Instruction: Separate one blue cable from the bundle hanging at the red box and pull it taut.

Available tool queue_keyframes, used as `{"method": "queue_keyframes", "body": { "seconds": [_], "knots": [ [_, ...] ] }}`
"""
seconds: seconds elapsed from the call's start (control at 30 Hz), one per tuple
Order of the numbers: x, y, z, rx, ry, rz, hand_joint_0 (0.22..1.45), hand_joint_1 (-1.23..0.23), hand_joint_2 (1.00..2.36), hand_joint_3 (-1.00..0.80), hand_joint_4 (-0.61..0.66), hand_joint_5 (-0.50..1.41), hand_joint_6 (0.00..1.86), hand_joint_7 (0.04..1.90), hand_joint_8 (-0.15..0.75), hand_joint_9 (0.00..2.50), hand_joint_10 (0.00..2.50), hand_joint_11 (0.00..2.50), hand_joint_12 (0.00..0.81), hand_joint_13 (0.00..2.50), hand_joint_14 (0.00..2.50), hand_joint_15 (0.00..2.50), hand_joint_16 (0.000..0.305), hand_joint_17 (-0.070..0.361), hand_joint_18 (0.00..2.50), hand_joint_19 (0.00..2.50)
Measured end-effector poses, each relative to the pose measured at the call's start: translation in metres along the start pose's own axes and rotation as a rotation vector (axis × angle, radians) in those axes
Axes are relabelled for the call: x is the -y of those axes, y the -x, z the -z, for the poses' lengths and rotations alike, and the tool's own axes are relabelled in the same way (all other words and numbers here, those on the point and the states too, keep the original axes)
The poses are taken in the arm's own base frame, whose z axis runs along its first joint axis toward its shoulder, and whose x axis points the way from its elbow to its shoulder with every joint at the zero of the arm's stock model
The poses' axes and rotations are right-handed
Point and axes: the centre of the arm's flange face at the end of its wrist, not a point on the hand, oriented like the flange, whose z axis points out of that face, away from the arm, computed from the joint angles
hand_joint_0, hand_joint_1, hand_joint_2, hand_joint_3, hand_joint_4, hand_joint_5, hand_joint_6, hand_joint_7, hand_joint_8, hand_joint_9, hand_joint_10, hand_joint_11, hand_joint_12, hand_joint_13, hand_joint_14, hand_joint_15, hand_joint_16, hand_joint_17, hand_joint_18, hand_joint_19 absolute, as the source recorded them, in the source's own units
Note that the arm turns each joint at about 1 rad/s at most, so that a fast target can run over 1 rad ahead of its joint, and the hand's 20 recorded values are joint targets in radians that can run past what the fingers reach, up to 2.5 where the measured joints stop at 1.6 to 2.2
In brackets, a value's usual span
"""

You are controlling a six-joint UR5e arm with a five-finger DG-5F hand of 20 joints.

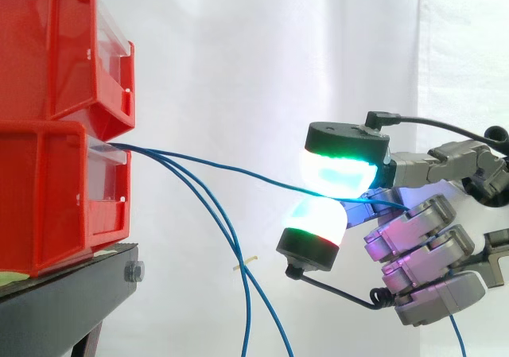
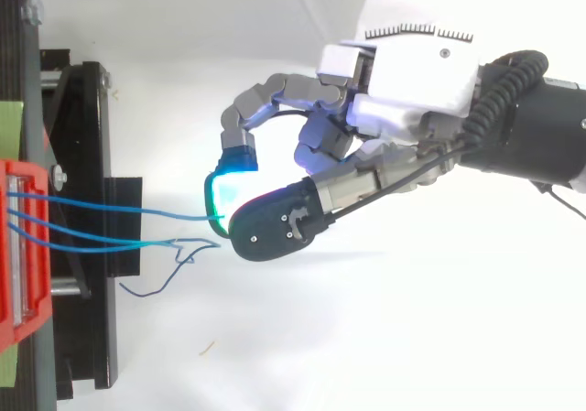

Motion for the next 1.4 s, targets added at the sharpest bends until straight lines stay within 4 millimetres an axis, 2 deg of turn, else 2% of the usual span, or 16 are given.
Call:
{"method": "queue_keyframes", "body": {
  "seconds": [0.13, 0.53, 0.73, 0.83, 1.4],
  "knots": [
    [0.0039, -0.0016, 0.0012, -0.002, -0.005, -0.013, 0.67, -0.8, 1.02, -0.2, -0.01, -0.15, 0.91, 1.11, 0.297, 1.24, 1.59, 1.5, 0.354, 1.19, 1.8, 1.37, 0.037, 0.084, 1.45, 1.74],
    [0.0073, -0.0052, 0.0021, -0.007, -0.008, 0.007, 0.67, -0.79, 1.02, -0.2, -0.02, -0.15, 0.91, 1.11, 0.299, 1.23, 1.67, 1.5, 0.354, 1.18, 1.84, 1.36, 0.038, 0.085, 1.46, 1.74],
    [0.0072, -0.0061, 0.0022, -0.008, -0.007, 0.01, 0.67, -0.79, 1.02, -0.2, -0.02, -0.15, 0.91, 1.1, 0.304, 1.22, 1.71, 1.49, 0.363, 1.18, 1.84, 1.36, 0.038, 0.086, 1.47, 1.73],
    [0.0072, -0.0062, 0.0022, -0.008, -0.008, 0.01, 0.67, -0.79, 1.02, -0.19, -0.02, -0.15, 0.91, 1.1, 0.31, 1.21, 1.72, 1.47, 0.355, 1.2, 1.73, 1.36, 0.038, 0.085, 1.46, 1.72],
    [0.0073, -0.0062, 0.0022, -0.008, -0.007, 0.01, 0.68, -0.8, 1.02, -0.18, -0.02, -0.14, 0.91, 1.11, 0.307, 1.21, 1.78, 1.46, 0.361, 1.23, 1.81, 1.38, 0.038, 0.085, 1.5, 1.78]
  ]
}}
